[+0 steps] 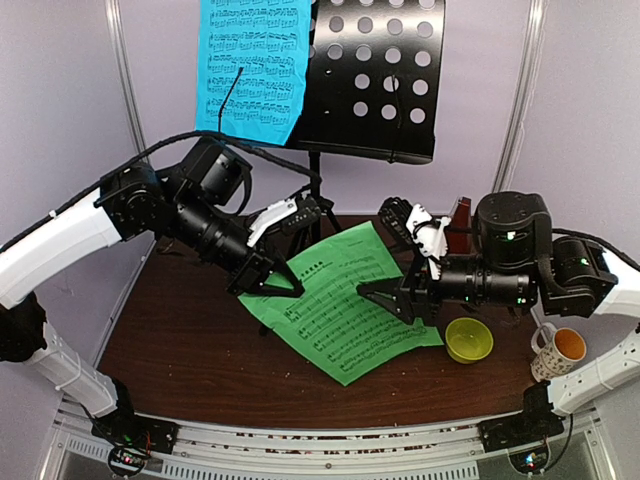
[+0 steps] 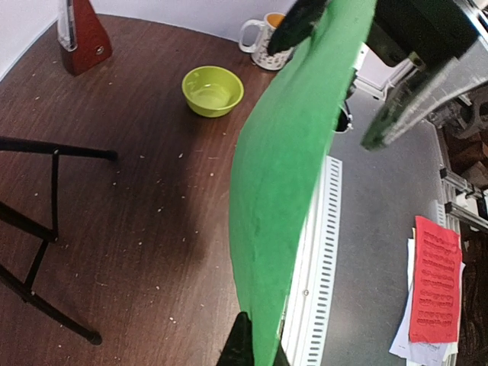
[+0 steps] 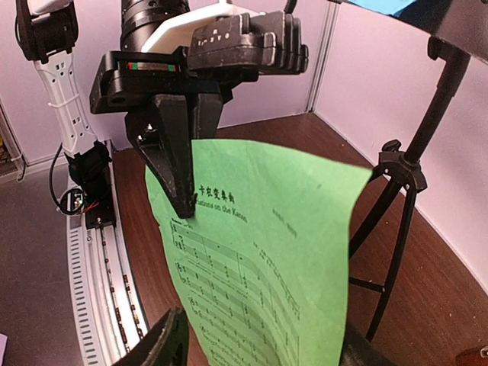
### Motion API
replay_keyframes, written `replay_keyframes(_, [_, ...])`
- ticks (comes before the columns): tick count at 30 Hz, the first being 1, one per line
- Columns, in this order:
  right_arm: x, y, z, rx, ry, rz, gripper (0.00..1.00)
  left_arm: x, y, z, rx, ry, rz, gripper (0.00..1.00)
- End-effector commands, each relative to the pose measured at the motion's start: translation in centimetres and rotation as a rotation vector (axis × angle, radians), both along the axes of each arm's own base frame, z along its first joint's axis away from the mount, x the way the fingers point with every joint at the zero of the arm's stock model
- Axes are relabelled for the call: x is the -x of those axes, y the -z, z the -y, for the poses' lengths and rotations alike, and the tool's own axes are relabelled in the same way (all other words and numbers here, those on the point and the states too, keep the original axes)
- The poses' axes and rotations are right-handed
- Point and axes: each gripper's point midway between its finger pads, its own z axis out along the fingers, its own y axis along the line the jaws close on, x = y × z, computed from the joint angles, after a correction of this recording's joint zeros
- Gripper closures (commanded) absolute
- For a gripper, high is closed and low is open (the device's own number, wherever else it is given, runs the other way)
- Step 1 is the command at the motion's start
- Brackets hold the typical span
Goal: Set up the instrument practice props
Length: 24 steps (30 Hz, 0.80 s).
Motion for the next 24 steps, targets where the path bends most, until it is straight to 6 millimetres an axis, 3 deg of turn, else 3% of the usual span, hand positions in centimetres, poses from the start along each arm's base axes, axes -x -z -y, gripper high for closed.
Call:
replay_keyframes(1, [0.0,-1.2,-0.3,0.006,-0.010,0.038,0.45,1.4,-1.8,0.3,0.069,0.090,0.025,1.00])
replay_keyframes(7, [0.7,-1.4,-1.2,0.007,-0.069,0.031,0.63,1.9,-1.7,0.5,0.076,0.128,0.015,1.00])
replay_keyframes(10, [1.1,-1.7,-1.6,-0.008,-0.091,0.014,0.80,1.5,-1.8,0.5,0.073,0.115,0.035,1.00])
replay_keyframes(12, [1.2,-2.1,-1.6,-0.027,-0.093,0.012,0.99,0.8,-2.1,0.6,0.082,0.082,0.063,1.00])
replay_keyframes(13, [1.1,-2.4,-1.5,-0.042,-0.085,0.011,1.00,0.5,-2.4,0.5,0.091,0.062,0.080,1.00])
replay_keyframes(14, [1.1,-2.8,-1.4,-0.059,-0.081,0.009,1.00,0.2,-2.7,0.5,0.103,0.046,0.098,0.95])
replay_keyframes(19, [0.6,-5.5,0.3,-0.235,-0.067,-0.052,1.00,-0.8,-5.5,-0.3,0.267,-0.056,0.200,0.54])
replay_keyframes(24, [0.1,-8.2,2.7,-0.405,-0.070,-0.091,1.00,-1.9,-7.6,-2.3,0.444,-0.204,0.293,0.36])
